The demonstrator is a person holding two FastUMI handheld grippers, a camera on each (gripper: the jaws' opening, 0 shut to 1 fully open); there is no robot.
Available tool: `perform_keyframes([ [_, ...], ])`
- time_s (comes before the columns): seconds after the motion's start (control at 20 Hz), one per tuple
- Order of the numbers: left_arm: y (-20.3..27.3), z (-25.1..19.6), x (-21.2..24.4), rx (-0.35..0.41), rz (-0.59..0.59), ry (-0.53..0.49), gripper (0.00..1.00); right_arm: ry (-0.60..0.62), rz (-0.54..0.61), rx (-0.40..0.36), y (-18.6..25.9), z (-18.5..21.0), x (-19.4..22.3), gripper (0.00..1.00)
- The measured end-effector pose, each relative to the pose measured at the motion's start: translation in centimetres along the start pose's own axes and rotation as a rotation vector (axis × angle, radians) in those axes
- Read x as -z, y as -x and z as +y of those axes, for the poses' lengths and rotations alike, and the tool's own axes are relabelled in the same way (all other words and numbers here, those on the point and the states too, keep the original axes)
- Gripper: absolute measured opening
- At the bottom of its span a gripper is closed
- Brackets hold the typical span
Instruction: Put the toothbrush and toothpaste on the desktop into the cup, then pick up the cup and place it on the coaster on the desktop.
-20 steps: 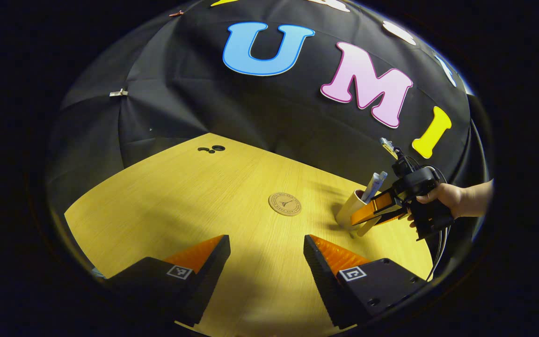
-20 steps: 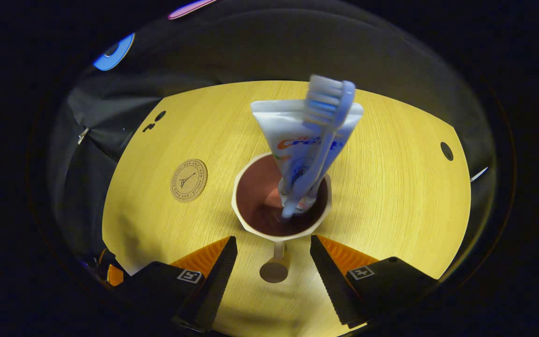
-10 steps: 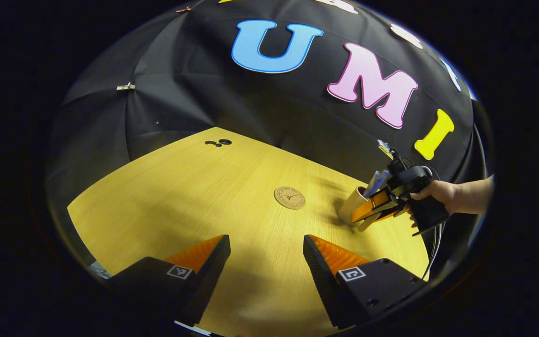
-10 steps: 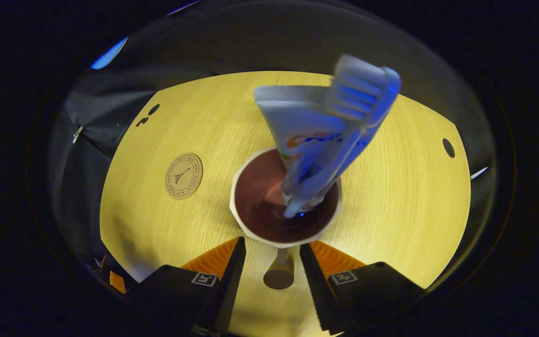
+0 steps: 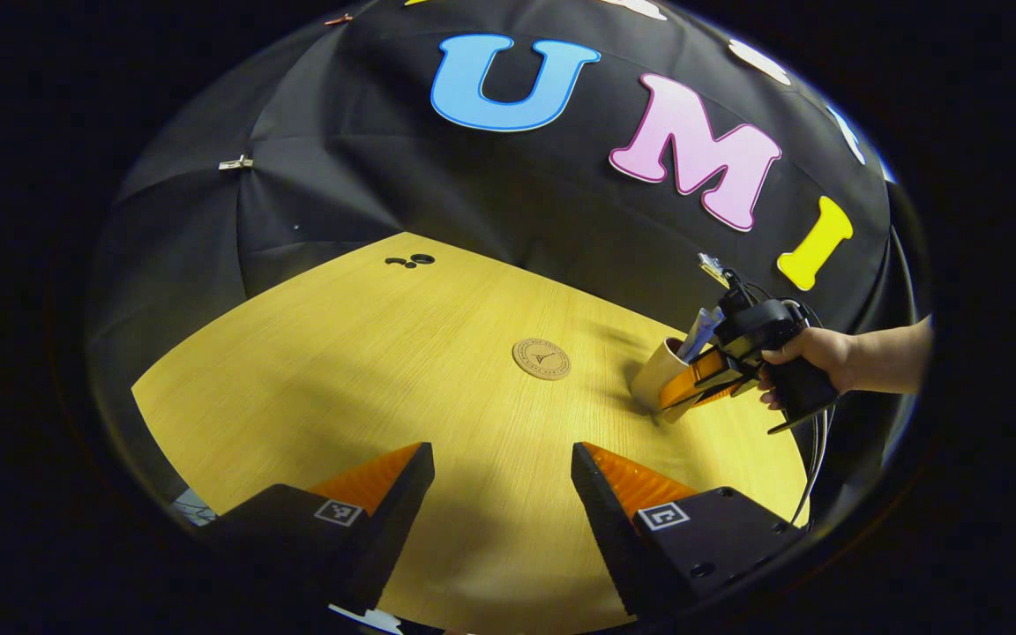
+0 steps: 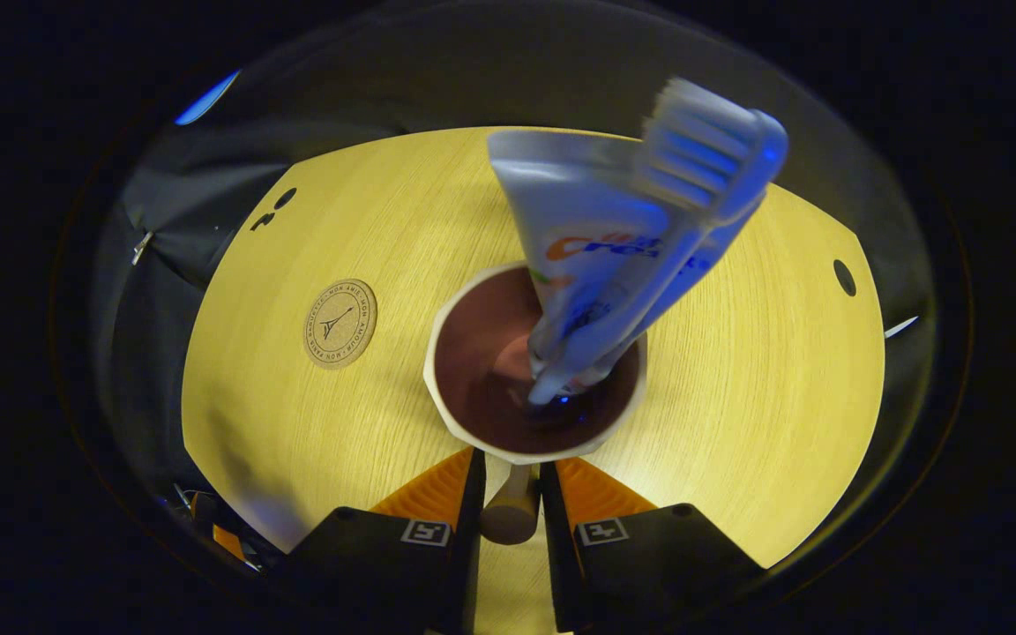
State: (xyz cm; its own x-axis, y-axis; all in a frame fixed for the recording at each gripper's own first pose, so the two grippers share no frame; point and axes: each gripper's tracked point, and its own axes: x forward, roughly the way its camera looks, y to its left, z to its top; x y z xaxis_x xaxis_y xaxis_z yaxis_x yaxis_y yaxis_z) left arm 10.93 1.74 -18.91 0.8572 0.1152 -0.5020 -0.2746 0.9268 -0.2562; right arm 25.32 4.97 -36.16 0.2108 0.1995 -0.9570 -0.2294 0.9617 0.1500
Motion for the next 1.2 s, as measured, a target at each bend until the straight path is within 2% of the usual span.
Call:
perform_keyframes([
  [0.05, 0.1, 0.2, 0.0, -0.004, 0.004, -0.007, 0.97, -0.002, 0.002, 0.008, 0.0, -0.1, 0.0, 0.37],
  [0.1, 0.1, 0.3, 0.1, -0.006, 0.009, -0.013, 0.97, 0.006, -0.001, 0.016, 0.0, 0.0, 0.0, 0.32],
  [0.15, 0.2, 0.4, 0.1, -0.006, 0.013, -0.018, 0.97, 0.025, -0.008, 0.028, -0.1, -0.2, -0.1, 0.34],
  [0.2, 0.2, 0.6, 0.2, -0.007, 0.017, -0.022, 0.97, 0.043, -0.02, 0.04, -0.3, 0.0, -0.3, 0.28],
  [0.3, 0.4, 0.8, 0.1, -0.009, 0.016, -0.026, 0.98, 0.063, -0.039, 0.067, -0.2, -0.2, -0.4, 0.27],
  [0.35, 0.5, 0.8, 0.0, -0.009, 0.015, -0.024, 0.98, 0.069, -0.046, 0.077, -0.3, -0.3, -0.5, 0.17],
  [0.4, 0.5, 0.8, 0.1, -0.006, 0.017, -0.022, 0.97, 0.076, -0.049, 0.081, -0.2, -0.3, -0.3, 0.23],
  [0.9, 0.5, 0.2, 0.6, 0.016, 0.028, -0.043, 0.97, 0.094, -0.128, 0.076, 1.4, 0.3, -1.6, 0.2],
  [1.2, 0.5, 0.5, 0.5, 0.018, 0.025, -0.048, 0.97, 0.179, -0.161, 0.04, 3.1, 4.1, -4.1, 0.2],
])
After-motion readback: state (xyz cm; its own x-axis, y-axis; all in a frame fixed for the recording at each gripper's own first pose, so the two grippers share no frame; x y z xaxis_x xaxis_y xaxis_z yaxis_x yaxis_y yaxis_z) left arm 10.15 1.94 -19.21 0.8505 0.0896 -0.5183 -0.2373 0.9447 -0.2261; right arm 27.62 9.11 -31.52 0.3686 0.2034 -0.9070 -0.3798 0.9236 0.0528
